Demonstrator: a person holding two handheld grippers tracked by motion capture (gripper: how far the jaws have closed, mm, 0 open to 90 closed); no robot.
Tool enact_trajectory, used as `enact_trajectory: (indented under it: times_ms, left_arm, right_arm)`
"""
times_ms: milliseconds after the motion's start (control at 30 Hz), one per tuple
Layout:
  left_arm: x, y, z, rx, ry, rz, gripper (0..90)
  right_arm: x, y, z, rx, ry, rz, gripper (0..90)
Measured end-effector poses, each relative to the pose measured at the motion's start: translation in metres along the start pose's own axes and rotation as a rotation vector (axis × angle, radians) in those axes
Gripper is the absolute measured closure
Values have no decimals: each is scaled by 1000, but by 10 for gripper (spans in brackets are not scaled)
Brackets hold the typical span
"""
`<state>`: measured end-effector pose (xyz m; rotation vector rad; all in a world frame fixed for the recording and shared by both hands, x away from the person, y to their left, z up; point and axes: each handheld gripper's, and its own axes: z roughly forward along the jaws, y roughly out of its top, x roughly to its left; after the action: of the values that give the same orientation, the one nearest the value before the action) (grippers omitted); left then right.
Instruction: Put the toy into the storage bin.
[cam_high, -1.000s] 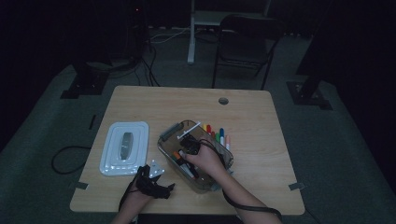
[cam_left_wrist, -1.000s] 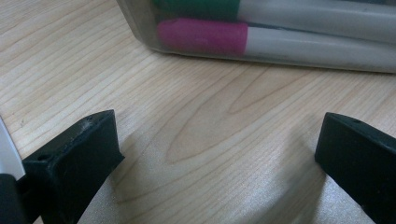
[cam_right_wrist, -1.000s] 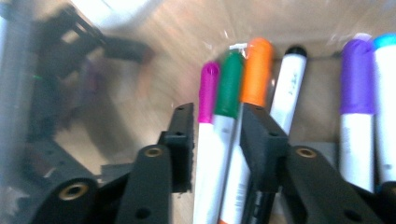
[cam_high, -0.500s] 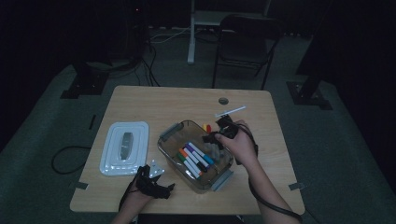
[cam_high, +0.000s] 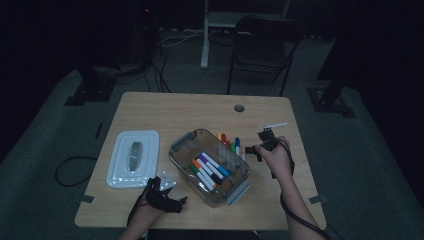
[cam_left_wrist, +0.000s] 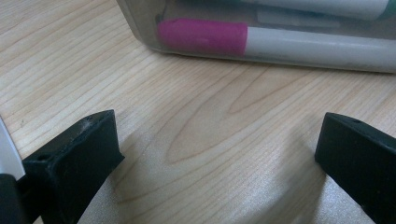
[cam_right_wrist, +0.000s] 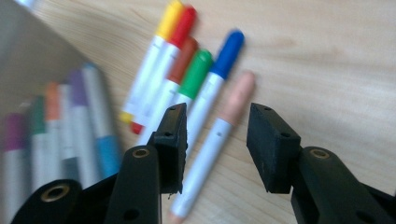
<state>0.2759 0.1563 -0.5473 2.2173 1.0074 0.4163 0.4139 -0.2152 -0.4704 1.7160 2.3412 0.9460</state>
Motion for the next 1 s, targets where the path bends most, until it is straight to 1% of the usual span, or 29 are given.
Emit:
enact_trajectory:
  times_ms: [133,200,233,267,300,367,433,467,533,567,633,700,767,800,933,1000]
  left_arm:
    - [0,0,0,0,0,0,5]
    - [0,0,0,0,0,0,5]
    - [0,0,0,0,0,-1,5]
    - [0,0,0,0,0,0,5]
    - [0,0,0,0,0,0,5]
    - [0,0,0,0,0,0,5]
    - [0,0,0,0,0,0,5]
    - [0,0,0,0,0,0,5]
    - [0,0,0,0,0,0,5]
    - [0,0,0,0,0,0,5]
    - [0,0,0,0,0,0,5]
    - [0,0,0,0,0,0,5]
    - [0,0,0,0,0,-1,5]
    - [0,0,0,0,0,0,5]
    - [0,0,0,0,0,0,5]
    - [0,0,0,0,0,0,5]
  right_arm:
    - [-6,-6,22,12,-9,40,586]
    - [-6,-8,31,29,-21,44,601]
    - [-5,-9,34,40,-16,53,664]
    - [-5,-9,37,64,-16,56,684]
    - [-4,-9,39,70,-28,53,684]
    - [-4,-10,42,73,-37,52,682]
    - [-4,-11,44,75,-67,45,679]
    - [-4,-11,46,80,-69,46,681]
    - [-6,-13,47,83,-73,55,718]
    - [-6,-13,46,82,-85,64,743]
    - [-9,-15,44,76,-105,77,762]
    - [-13,-16,42,74,-99,98,764]
    - [-18,-18,37,72,-96,109,764]
    - [-20,-19,34,68,-88,118,765]
    - [-25,-22,18,32,-64,133,765]
    - [-25,-22,8,19,-55,128,765]
